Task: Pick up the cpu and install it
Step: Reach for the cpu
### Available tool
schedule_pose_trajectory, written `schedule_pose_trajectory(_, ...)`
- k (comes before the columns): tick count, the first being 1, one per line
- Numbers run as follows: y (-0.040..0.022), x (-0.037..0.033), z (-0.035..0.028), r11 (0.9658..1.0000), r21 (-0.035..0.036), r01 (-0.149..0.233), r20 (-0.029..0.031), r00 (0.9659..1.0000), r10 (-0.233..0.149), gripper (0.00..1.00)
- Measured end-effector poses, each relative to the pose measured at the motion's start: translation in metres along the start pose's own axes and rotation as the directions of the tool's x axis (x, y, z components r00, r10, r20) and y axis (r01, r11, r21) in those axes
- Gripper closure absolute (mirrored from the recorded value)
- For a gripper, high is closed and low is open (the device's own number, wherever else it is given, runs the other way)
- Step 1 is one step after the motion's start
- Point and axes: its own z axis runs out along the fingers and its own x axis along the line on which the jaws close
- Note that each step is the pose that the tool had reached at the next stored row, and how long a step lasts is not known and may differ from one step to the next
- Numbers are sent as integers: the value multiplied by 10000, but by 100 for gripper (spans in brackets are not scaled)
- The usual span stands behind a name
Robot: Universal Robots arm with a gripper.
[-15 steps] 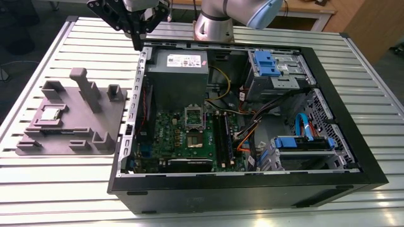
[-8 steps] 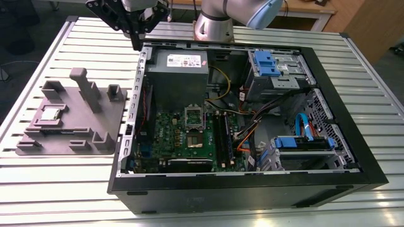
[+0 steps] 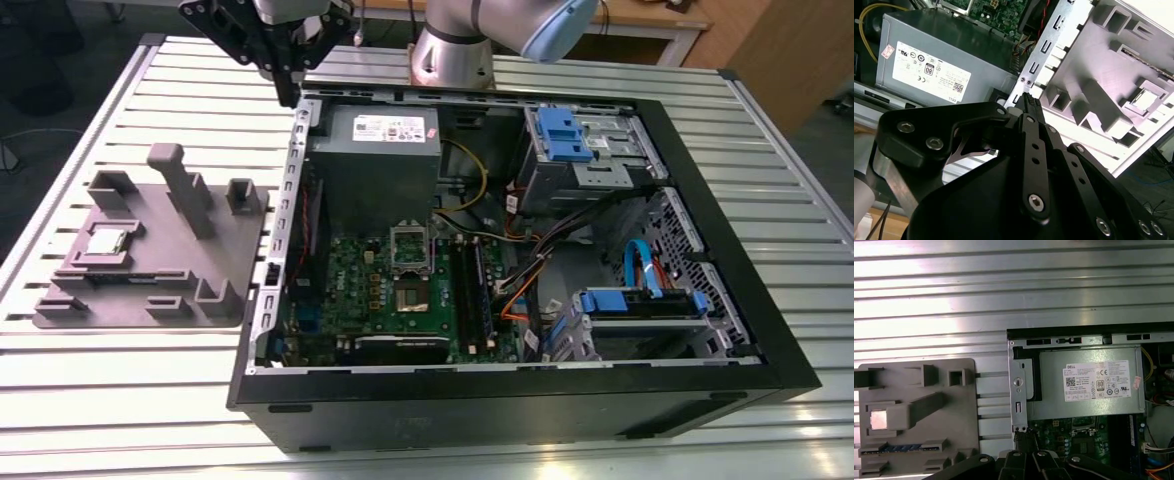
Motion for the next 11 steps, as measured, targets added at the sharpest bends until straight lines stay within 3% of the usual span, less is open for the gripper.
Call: schedule_pose_trajectory(11, -2, 27, 0, 10000, 0, 1, 1, 10000, -1, 90)
